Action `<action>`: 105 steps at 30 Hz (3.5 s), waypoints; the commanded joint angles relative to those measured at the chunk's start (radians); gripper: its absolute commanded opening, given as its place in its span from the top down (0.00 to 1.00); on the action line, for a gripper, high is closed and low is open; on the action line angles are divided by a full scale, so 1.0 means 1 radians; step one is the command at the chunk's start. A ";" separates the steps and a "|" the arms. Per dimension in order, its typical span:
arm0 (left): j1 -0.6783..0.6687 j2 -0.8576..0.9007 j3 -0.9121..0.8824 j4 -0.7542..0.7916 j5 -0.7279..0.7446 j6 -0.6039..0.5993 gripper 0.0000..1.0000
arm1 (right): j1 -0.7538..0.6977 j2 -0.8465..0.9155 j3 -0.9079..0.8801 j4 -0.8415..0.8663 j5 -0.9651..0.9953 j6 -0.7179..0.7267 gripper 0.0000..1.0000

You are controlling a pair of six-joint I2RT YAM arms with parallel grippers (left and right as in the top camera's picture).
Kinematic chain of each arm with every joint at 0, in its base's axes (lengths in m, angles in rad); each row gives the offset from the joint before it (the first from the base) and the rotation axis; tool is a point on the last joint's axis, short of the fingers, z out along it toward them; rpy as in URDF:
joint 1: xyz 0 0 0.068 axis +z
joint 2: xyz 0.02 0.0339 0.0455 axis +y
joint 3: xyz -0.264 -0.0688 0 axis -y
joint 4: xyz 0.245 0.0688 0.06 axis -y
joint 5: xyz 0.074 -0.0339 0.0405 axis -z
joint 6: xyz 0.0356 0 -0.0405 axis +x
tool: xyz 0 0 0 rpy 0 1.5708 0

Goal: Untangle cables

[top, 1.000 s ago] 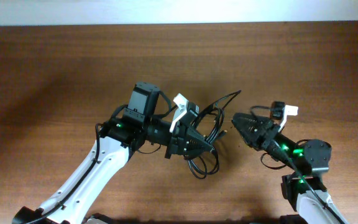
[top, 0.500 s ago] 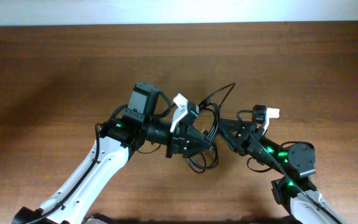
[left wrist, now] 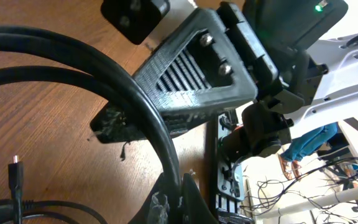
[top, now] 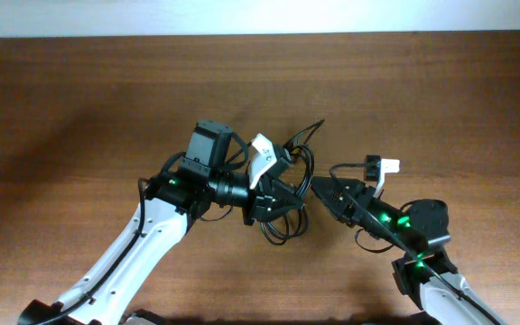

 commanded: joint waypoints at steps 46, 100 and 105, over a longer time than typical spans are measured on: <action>0.481 -0.008 0.038 0.484 -0.102 -0.476 1.00 | -0.113 -0.005 0.015 -0.586 0.171 -0.605 0.96; 0.356 -0.007 0.054 0.953 0.182 -1.302 1.00 | 0.076 0.331 0.304 -0.036 -0.256 -0.589 0.44; 0.356 -0.007 0.054 0.954 0.101 -1.398 1.00 | 0.099 0.333 0.304 0.110 -0.334 -0.589 0.37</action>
